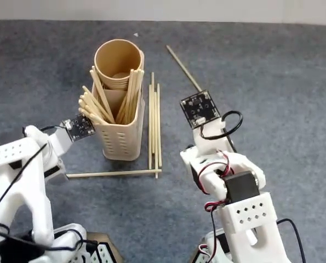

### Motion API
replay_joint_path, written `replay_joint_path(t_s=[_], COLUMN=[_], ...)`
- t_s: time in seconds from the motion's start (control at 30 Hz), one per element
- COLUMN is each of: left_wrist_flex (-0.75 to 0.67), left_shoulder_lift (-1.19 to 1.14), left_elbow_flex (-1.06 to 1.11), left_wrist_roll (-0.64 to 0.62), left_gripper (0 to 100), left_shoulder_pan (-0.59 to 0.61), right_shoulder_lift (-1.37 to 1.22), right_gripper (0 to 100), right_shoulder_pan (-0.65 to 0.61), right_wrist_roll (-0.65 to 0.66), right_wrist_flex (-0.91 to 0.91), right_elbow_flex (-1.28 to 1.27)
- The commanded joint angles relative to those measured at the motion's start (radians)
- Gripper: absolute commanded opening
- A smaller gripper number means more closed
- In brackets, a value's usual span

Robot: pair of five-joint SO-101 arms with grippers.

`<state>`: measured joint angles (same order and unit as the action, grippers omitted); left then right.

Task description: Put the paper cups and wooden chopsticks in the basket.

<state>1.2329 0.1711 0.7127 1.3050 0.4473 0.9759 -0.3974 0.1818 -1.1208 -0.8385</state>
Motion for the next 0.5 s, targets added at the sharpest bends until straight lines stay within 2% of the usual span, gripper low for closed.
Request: replay_joint_path(t_s=[0.0,0.13,0.23,0.4,0.47], left_wrist_flex=[0.074,0.153,0.199,0.215,0.215], left_shoulder_lift=[-0.005,-0.005,-0.005,-0.005,-0.005], left_elbow_flex=[-0.094,-0.228,-0.335,-0.509,-0.553], left_wrist_roll=[0.141,0.100,0.046,-0.189,-0.235], left_gripper=[21,22,22,22,22], left_shoulder_pan=[0.062,0.154,0.223,0.306,0.320], right_shoulder_lift=[0.010,0.010,0.010,0.010,0.004], right_gripper=[14.8,14.8,14.8,14.8,14.8], right_shoulder_pan=[0.012,0.012,0.004,-0.093,-0.119], right_wrist_roll=[0.002,0.000,-0.052,-0.114,-0.117], right_wrist_flex=[0.036,0.061,0.099,0.222,0.229], right_elbow_flex=[-0.036,-0.094,-0.145,-0.254,-0.275])
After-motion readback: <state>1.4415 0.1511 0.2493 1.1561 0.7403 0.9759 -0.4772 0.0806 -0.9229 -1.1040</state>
